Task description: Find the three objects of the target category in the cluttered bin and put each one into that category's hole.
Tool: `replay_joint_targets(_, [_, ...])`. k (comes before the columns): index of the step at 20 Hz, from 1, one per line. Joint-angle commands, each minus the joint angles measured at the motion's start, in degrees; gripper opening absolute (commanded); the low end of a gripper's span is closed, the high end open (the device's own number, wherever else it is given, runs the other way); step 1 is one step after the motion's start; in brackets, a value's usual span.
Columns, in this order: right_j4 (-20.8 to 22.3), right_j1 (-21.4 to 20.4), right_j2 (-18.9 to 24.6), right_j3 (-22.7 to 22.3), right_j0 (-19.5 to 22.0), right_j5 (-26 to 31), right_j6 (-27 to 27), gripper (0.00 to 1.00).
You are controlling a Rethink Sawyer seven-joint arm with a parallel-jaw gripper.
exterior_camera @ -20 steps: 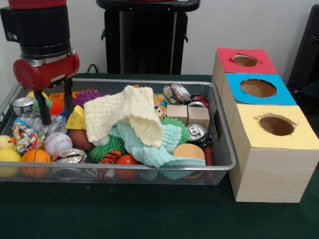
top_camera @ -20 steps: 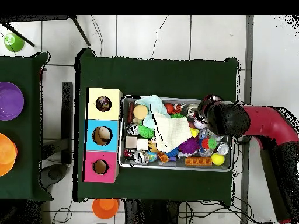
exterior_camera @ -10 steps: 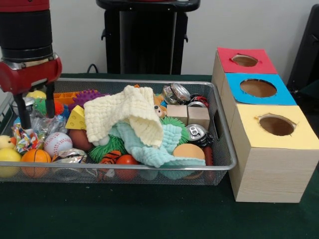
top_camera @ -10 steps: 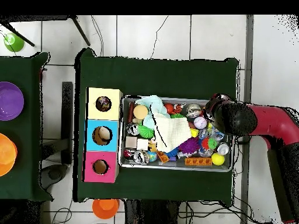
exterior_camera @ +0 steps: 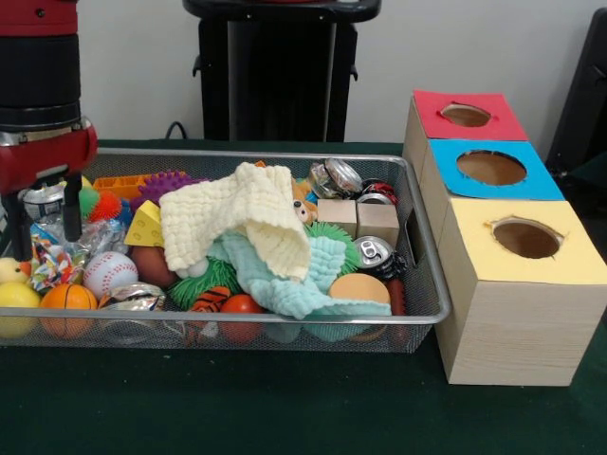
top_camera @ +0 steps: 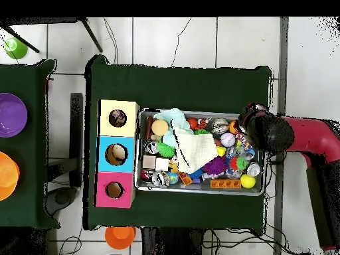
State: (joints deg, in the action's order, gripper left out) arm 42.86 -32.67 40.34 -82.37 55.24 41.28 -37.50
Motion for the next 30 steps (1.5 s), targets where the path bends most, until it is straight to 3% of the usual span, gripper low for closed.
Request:
replay_joint_targets(1, [5.05, 3.69, -1.69, 1.93, -2.08, -2.76, 3.77, 1.00])
replay_joint_targets(8, [5.64, 4.93, -3.50, 2.53, -3.26, 0.91, 3.31, 1.00])
replay_joint_targets(23, [11.02, 4.28, -10.18, 6.07, -8.69, 0.44, 0.38, 1.00])
replay_joint_targets(30, [11.42, 5.46, -11.90, 7.14, -9.69, 1.92, 0.87, 1.00])
